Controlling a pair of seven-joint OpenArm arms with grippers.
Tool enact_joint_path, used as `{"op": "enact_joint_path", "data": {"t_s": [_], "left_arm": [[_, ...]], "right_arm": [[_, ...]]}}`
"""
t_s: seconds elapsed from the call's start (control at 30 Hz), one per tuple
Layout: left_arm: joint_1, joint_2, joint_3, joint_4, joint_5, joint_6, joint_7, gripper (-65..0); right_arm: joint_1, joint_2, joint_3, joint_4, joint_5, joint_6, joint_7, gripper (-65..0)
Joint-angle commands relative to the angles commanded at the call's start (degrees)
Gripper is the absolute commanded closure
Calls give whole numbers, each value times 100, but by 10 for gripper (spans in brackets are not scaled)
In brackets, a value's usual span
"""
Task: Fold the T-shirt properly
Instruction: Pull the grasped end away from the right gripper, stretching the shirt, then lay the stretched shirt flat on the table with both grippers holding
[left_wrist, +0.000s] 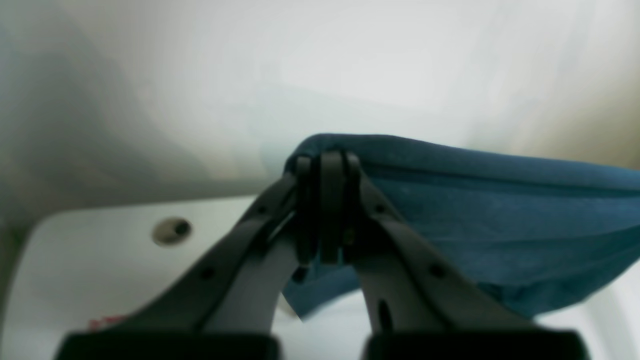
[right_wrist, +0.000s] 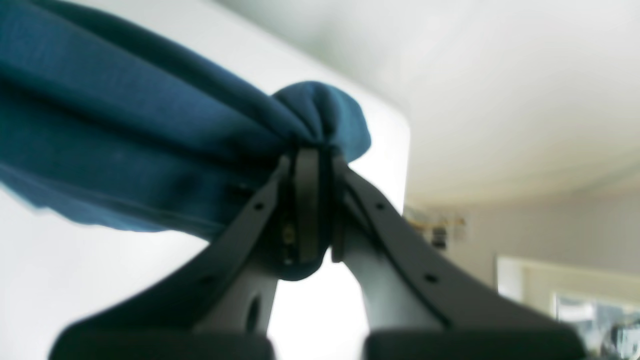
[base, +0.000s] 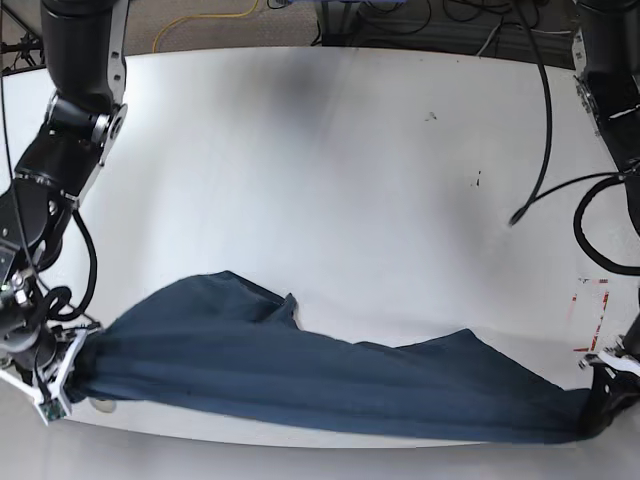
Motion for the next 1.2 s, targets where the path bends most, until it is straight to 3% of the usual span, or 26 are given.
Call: {"op": "enact_joint_path", "data": {"t_s": [0.3, 0.53, 0.7, 0.87, 1.2], "left_arm": [[1916, -141, -325, 457, -220, 0, 70, 0], [2919, -211, -765, 510, -202, -53, 659, 0], [3666, -220, -1451, 501, -167, -352, 985, 0], [4026, -220, -1530, 554, 229, -545, 1046, 0], [4642, -193, -1679, 519, 897, -1231, 1046, 0]], "right_arm": [[-1996, -712, 695, 870, 0, 0, 0, 0], [-3007, -1248, 1020, 897, -18, 0, 35, 0], [-3569, -1442, 1275, 879, 0, 0, 70, 0], [-3947, -1618, 1310, 888, -26, 0, 229, 0], [-4413, -1855, 1319, 879, -35, 0, 237, 0]]}}
